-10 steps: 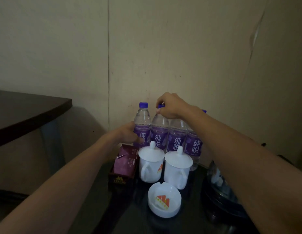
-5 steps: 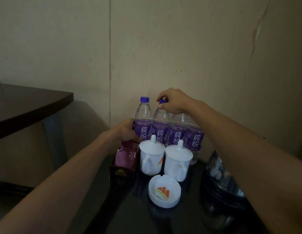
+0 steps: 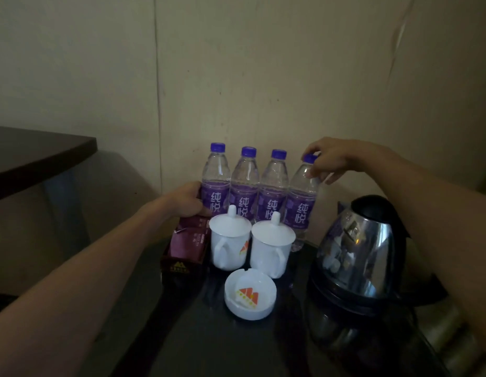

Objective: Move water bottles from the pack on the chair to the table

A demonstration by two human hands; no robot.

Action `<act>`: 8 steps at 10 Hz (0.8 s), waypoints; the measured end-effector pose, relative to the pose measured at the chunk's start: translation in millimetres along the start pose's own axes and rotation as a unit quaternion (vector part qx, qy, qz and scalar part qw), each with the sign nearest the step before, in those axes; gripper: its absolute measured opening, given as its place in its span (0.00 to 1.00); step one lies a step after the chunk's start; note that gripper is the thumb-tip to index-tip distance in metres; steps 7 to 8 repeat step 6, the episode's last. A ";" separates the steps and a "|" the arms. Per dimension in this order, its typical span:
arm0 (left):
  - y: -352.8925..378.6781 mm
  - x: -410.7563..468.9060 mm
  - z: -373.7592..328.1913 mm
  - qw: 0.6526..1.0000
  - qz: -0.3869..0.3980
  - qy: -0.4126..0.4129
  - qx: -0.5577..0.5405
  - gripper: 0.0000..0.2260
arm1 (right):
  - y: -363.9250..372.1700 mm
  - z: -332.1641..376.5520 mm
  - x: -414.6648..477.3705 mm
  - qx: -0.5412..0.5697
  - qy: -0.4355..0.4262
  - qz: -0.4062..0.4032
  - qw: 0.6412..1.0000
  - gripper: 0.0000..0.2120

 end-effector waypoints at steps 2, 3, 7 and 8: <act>-1.2 5.0 1.4 1.000 0.007 0.006 0.015 0.26 | 3.8 -4.0 4.1 0.041 -0.021 -0.026 0.999 0.13; -0.7 4.8 -1.1 1.000 0.013 -0.004 0.020 0.28 | 4.3 -4.5 3.1 0.052 -0.021 -0.027 0.998 0.13; -8.5 5.7 -4.3 0.999 -0.001 -0.040 0.002 0.31 | -0.9 -6.6 3.8 -0.030 -0.023 -0.050 0.998 0.41; -8.5 5.7 -4.3 0.999 -0.001 -0.040 0.002 0.31 | -0.9 -6.6 3.8 -0.030 -0.023 -0.050 0.998 0.41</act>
Point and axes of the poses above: each hand's wrist, its own x-axis towards the middle knuckle, its own y-axis out of the palm, z = x × y, the point moved 2 cm from there along x, towards the middle knuckle
